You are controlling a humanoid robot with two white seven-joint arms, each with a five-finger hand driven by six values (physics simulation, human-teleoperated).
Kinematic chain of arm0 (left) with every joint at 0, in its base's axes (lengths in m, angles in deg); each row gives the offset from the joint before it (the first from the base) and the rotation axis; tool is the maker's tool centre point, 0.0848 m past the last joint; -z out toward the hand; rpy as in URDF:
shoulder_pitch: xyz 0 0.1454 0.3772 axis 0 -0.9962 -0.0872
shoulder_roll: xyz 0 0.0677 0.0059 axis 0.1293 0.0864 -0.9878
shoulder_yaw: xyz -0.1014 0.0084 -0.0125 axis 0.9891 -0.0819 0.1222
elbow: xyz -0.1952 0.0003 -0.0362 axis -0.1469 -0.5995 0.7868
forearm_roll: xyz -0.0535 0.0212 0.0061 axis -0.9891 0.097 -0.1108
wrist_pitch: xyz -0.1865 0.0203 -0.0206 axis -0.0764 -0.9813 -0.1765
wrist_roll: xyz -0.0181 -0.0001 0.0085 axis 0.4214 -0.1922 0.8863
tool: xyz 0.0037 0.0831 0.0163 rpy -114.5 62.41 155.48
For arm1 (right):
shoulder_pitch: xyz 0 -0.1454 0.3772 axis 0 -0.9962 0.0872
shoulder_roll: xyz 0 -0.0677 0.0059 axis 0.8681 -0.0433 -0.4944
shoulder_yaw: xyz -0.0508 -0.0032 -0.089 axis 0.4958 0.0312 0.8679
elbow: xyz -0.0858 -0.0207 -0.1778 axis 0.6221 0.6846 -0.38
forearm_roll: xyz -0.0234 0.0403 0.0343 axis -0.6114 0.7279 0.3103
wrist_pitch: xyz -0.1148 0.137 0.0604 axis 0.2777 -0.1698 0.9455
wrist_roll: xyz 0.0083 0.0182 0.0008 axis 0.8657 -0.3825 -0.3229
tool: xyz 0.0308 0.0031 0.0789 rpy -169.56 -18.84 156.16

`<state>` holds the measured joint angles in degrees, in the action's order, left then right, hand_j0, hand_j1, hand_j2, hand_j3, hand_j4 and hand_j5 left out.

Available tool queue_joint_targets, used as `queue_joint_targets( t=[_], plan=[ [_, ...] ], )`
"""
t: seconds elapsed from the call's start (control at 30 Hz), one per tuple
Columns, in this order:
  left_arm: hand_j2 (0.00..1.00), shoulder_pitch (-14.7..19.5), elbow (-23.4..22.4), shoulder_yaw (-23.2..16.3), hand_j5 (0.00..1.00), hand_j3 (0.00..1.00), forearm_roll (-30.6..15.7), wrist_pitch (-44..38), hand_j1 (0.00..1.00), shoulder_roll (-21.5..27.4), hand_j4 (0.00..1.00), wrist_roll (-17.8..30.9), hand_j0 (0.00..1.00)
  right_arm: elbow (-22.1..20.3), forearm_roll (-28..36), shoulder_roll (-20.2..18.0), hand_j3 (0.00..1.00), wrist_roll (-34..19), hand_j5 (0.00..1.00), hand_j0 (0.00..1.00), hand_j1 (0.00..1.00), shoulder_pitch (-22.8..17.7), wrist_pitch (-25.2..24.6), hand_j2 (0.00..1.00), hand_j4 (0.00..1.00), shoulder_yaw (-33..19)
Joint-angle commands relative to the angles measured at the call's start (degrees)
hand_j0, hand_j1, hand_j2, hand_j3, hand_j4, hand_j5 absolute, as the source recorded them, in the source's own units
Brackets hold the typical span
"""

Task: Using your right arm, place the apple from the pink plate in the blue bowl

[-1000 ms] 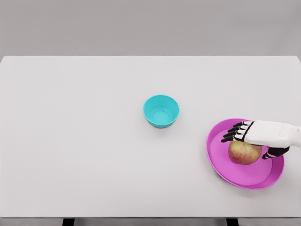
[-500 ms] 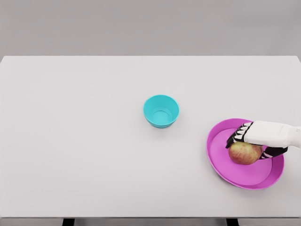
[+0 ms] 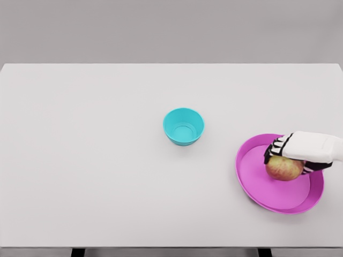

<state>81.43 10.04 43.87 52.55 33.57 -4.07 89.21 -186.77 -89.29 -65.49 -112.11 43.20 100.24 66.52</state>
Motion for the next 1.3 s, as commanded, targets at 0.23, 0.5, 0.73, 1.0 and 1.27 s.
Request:
queue_joint_targets(
  t=[0.23, 0.5, 0.73, 1.0, 1.27],
  plan=[
    [1.0, 0.0, 0.0, 0.0, 1.0, 1.0, 0.0, 0.0, 1.0, 0.0, 1.0, 0.0, 1.0, 0.6, 0.5, 0.2, 0.52, 0.0, 0.52, 0.52, 0.52, 0.9, 0.0, 0.52, 0.52, -5.5],
    [1.0, 0.0, 0.0, 0.1, 1.0, 1.0, 0.0, 0.0, 1.0, 0.0, 1.0, 0.0, 1.0, 4.8, 0.1, 8.2, 0.52, 0.0, 0.52, 0.52, 0.52, 7.0, 0.0, 0.52, 0.52, -6.7],
    [1.0, 0.0, 0.0, 0.0, 1.0, 1.0, 0.0, 0.0, 1.0, 0.0, 1.0, 0.0, 1.0, 5.1, 0.0, 11.3, 0.49, 0.0, 0.49, 0.49, 0.49, 10.0, 0.0, 0.49, 0.49, -6.1],
    [1.0, 0.0, 0.0, 0.0, 1.0, 1.0, 0.0, 0.0, 1.0, 0.0, 1.0, 0.0, 1.0, 6.1, -0.5, 15.7, 0.49, 0.0, 0.49, 0.49, 0.49, 11.0, 0.0, 0.49, 0.49, -6.1],
    [1.0, 0.0, 0.0, 0.0, 1.0, 1.0, 0.0, 0.0, 1.0, 0.0, 1.0, 0.0, 1.0, 8.7, -2.9, 22.9, 0.49, 0.0, 0.49, 0.49, 0.49, 12.5, 0.0, 0.49, 0.49, -6.1]
  ],
)
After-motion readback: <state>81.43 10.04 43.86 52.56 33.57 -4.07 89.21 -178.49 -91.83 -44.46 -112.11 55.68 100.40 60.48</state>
